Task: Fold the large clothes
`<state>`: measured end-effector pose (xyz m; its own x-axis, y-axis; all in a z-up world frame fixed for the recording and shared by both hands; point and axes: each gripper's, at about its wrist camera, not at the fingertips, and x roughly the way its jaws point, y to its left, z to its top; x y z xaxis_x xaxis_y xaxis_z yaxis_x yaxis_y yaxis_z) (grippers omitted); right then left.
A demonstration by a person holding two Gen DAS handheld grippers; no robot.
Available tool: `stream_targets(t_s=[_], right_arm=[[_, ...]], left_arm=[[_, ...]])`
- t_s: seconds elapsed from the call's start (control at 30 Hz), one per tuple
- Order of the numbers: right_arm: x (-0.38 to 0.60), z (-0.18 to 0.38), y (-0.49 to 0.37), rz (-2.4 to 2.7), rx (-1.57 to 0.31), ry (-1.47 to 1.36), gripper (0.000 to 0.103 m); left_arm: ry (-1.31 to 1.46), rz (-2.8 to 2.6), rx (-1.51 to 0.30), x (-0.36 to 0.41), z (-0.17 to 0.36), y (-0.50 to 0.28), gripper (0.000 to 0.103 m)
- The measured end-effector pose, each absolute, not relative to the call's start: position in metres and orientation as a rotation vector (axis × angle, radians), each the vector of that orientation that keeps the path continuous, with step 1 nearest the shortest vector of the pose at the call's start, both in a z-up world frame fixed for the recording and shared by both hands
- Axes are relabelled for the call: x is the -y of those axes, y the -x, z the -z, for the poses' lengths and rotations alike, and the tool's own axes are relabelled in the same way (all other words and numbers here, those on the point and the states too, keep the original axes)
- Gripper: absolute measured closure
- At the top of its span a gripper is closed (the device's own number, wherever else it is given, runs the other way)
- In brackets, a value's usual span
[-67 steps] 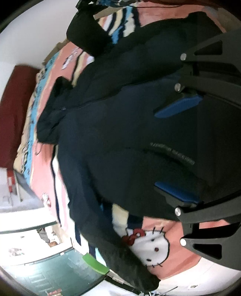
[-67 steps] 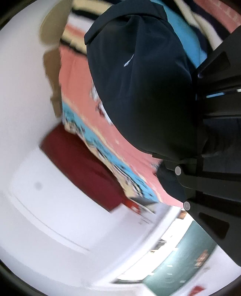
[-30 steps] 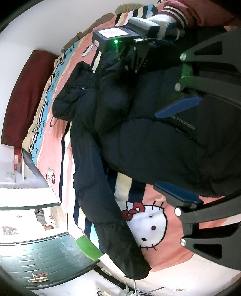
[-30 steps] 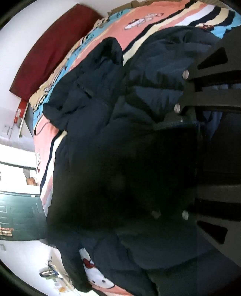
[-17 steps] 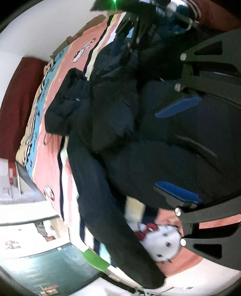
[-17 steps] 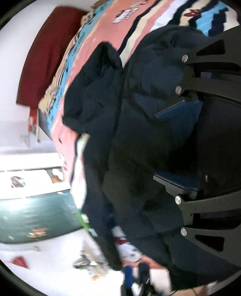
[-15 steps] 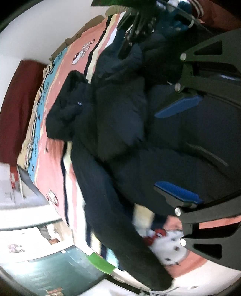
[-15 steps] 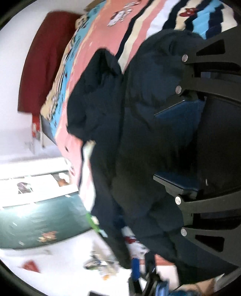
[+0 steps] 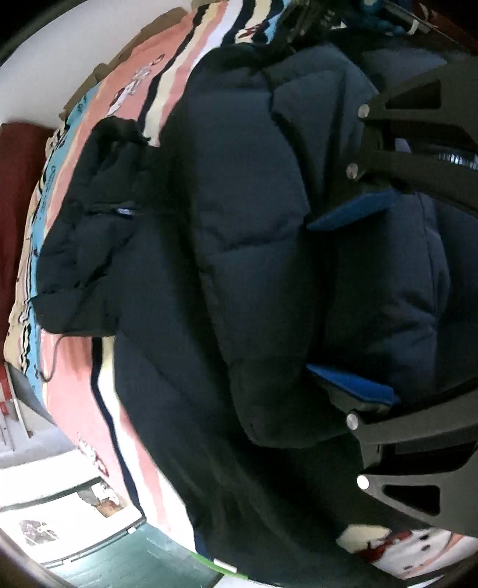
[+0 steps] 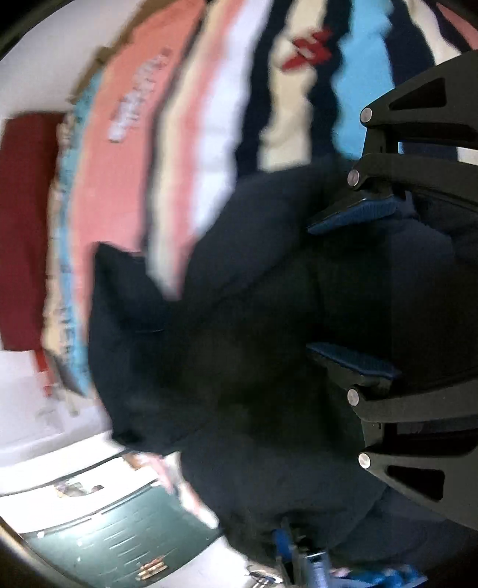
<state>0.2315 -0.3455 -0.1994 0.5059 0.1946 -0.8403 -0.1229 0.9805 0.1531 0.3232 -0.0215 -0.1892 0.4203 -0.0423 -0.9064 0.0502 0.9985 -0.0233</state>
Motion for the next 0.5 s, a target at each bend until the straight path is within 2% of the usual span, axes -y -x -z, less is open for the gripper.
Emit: stream_targets(t_s=[0.27, 0.37, 0.5], right_arm=[[0.343, 0.222, -0.237, -0.2, -1.061, -0.117, 0.039], [0.339, 0.212, -0.238, -0.163, -1.08, -0.053, 0.04], [0.331, 0.177, -0.231, -0.193, -0.995, -0.063, 0.04]], left_arm=[[-0.037, 0.058, -1.128, 0.023, 0.197, -0.319, 0.026], [-0.037, 0.073, -1.066, 0.027, 0.171, -0.318, 0.027], [-0.029, 0.077, -1.021, 0.032, 0.154, -0.333, 0.027]])
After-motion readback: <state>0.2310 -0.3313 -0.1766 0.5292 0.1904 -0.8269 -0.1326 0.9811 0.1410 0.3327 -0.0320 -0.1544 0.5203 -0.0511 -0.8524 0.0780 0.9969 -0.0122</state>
